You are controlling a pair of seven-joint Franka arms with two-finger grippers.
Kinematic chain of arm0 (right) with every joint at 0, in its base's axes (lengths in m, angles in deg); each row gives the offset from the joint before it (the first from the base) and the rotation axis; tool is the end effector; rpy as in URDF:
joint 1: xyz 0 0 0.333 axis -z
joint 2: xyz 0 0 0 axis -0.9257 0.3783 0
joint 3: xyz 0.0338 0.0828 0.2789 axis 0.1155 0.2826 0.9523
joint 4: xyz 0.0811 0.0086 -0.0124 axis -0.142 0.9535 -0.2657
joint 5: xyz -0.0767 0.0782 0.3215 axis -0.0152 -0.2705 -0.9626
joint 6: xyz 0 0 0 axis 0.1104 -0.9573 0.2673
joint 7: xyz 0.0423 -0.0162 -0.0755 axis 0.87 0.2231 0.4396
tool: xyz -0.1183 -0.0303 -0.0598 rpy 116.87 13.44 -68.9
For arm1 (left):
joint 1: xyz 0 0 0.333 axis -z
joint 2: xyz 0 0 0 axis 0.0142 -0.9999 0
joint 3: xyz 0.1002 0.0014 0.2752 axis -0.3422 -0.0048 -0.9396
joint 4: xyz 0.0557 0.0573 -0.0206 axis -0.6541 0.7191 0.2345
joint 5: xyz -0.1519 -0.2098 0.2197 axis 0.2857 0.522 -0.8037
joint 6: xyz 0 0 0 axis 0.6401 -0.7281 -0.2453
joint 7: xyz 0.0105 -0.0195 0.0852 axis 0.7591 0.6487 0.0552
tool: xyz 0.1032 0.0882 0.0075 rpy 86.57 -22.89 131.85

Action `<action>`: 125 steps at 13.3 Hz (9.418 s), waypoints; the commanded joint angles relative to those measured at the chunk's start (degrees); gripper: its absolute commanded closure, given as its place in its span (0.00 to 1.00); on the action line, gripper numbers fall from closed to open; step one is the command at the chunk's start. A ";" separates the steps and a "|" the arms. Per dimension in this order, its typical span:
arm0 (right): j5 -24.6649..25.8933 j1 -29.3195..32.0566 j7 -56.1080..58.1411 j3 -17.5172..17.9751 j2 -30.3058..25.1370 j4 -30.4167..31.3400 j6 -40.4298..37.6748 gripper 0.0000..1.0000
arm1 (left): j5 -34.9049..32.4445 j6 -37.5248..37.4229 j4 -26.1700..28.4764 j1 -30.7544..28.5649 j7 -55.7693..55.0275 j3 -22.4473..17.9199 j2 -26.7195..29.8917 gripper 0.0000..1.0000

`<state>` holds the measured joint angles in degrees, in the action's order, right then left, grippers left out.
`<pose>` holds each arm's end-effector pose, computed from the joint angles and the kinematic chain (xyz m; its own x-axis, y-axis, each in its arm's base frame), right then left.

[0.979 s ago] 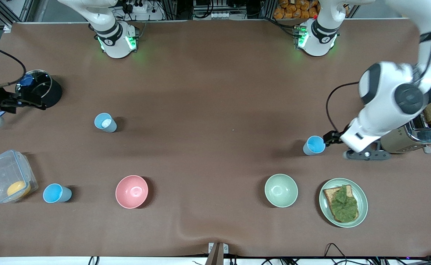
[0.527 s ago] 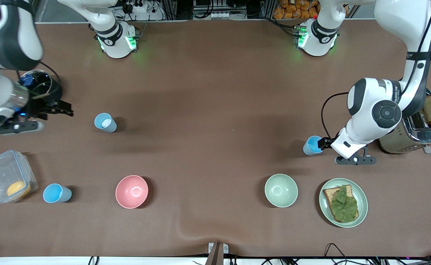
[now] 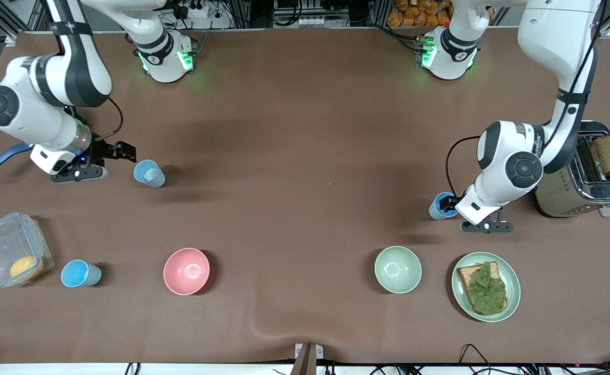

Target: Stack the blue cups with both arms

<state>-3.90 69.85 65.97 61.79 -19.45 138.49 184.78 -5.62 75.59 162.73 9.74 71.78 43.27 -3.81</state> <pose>0.4490 -0.0040 0.3294 0.9882 0.1097 -0.1072 0.1057 -0.9935 -0.0426 0.5527 -0.0843 0.2408 0.9983 -0.0453 -0.0377 -0.0475 -0.9971 -0.0598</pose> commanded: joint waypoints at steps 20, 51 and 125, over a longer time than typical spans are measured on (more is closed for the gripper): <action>-0.65 4.69 2.79 0.22 11.87 6.29 18.96 0.79 | -1.06 0.58 0.79 0.39 -3.31 0.60 0.88 1.00; -5.14 -46.29 -70.33 0.22 26.37 -22.37 13.42 0.59 | 1.49 -8.56 -11.08 4.16 -19.39 10.80 3.87 1.00; 1.98 2.58 3.32 -0.22 11.16 -55.15 -40.90 0.00 | 7.03 -49.25 -27.25 -7.62 3.47 3.85 23.99 0.00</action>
<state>-1.96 71.54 68.59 60.74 -8.75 84.47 144.24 -0.04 28.54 135.97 1.68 77.73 46.90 19.15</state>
